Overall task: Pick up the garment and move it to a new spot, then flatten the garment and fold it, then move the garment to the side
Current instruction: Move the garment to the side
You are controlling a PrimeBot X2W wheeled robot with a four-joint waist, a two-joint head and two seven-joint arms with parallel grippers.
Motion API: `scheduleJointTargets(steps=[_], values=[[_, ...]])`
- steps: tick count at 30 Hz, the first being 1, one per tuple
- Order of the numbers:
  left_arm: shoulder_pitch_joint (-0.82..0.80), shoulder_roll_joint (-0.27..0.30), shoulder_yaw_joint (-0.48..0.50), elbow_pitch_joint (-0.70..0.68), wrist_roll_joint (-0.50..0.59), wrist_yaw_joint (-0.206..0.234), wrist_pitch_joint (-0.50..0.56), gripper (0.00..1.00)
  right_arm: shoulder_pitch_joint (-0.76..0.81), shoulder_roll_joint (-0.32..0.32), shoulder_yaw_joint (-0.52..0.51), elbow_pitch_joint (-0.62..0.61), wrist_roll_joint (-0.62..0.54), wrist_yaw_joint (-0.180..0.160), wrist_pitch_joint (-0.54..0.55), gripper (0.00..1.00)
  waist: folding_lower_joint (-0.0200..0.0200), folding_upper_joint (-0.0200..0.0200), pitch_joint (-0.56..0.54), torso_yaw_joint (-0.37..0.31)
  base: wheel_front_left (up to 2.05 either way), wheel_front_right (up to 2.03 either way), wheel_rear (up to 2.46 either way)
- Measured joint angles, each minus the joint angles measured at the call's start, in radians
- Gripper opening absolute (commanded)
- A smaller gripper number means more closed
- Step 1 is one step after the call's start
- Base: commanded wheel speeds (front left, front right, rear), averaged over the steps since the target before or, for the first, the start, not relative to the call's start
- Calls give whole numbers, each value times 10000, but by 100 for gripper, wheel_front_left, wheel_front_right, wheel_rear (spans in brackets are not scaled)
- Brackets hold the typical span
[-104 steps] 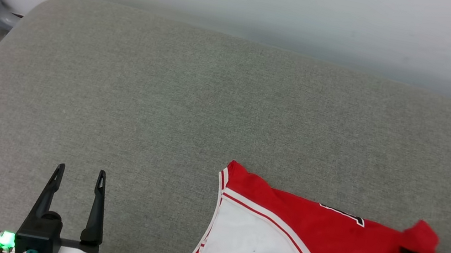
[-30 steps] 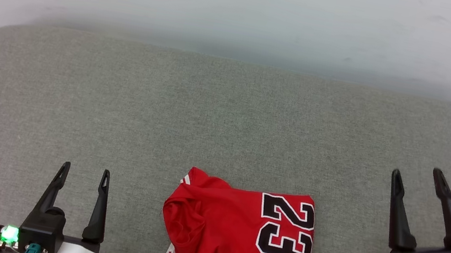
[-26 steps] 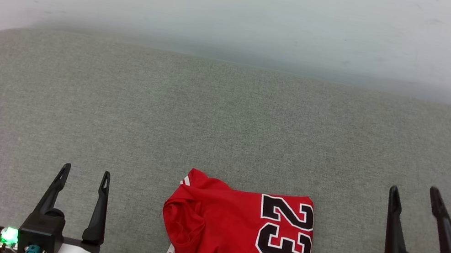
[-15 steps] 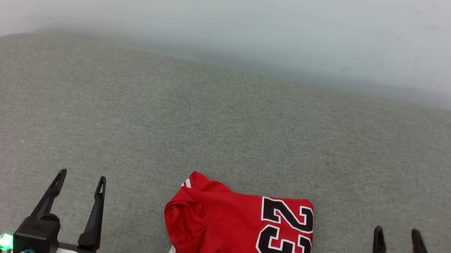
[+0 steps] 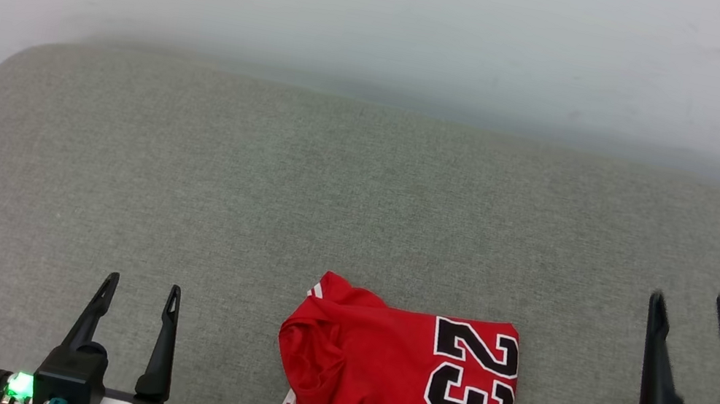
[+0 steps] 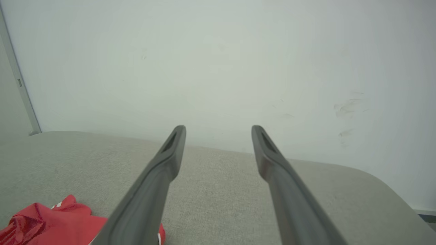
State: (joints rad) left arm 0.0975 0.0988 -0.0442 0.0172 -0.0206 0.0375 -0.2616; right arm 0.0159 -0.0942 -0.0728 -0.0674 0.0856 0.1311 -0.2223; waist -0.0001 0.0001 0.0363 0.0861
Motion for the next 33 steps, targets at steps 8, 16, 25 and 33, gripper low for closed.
scheduleJointTargets(steps=[8,16,25,33], values=[[-121,-61,-13,52,-2,-23,0,100,-2007,-1348,1427,-297,895,0,3250,100,1,0,307,275,0,0,0],[-415,-115,-12,115,-4,-27,0,100,-2674,-3045,3496,236,3760,0,8903,100,1,-1,637,436,0,0,0],[-686,-192,-169,130,-4,-111,0,100,-2546,-3331,3864,765,5208,0,10696,100,1,-1,1025,724,0,0,0],[-944,-293,-268,186,-81,-117,0,100,-2443,-2807,4230,1906,5400,0,10487,100,2,0,1567,1014,0,0,0]])
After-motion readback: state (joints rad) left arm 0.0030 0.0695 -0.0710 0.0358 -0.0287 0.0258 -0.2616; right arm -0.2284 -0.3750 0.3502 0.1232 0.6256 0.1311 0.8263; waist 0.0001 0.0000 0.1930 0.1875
